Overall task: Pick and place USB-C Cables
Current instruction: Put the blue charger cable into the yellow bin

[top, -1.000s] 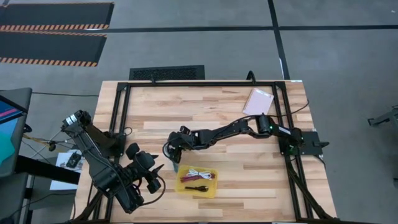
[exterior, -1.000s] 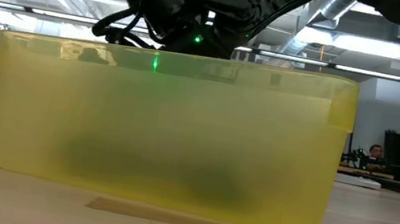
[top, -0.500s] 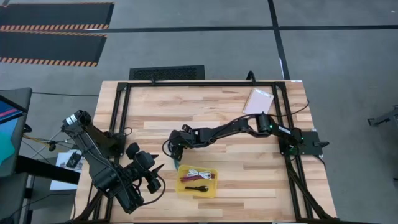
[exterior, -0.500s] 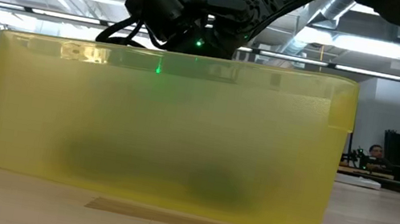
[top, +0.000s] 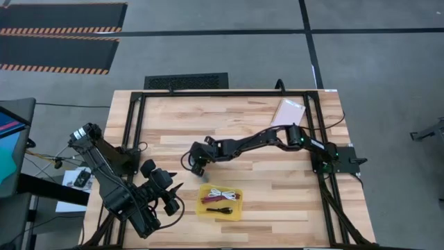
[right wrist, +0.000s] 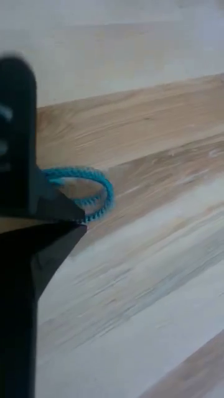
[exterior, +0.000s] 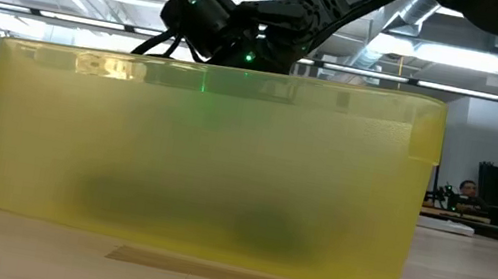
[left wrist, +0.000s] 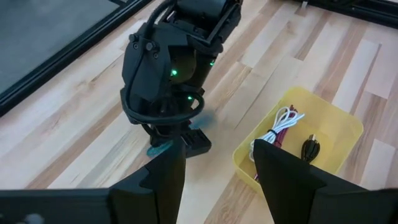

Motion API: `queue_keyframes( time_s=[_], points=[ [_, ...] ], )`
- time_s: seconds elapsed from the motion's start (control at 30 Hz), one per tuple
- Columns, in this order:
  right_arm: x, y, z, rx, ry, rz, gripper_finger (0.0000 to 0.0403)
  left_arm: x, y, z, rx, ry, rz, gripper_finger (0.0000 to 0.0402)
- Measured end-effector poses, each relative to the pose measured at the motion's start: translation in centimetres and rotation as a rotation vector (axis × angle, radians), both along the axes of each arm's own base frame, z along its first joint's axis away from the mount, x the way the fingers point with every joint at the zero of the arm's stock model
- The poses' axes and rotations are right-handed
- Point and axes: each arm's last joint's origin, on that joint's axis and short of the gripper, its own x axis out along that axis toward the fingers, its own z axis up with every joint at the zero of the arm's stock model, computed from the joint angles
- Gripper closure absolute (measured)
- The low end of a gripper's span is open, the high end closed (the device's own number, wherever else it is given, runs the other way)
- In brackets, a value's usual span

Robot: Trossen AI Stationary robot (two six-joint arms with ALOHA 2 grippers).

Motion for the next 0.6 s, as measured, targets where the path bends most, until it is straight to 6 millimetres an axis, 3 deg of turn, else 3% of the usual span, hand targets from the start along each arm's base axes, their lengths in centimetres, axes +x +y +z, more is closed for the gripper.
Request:
queue_keyframes(
  time_s=[0.1, 0.4, 0.6],
  points=[
    [0.0, -0.4, 0.1, -0.002, 0.001, 0.012, 0.0392, 0.0, 0.0, 0.0, 0.0, 0.0, 0.0, 0.0223],
    [-0.4, -1.3, 1.1, 0.063, 0.018, 0.029, 0.0397, 0.0, 0.1, 0.1, 0.02, -0.021, 0.005, 0.0223],
    [-1.2, -1.5, 3.6, 0.049, 0.032, 0.035, 0.04, 0.0, 0.2, 0.1, 0.05, -0.036, 0.009, 0.0223]
  ],
)
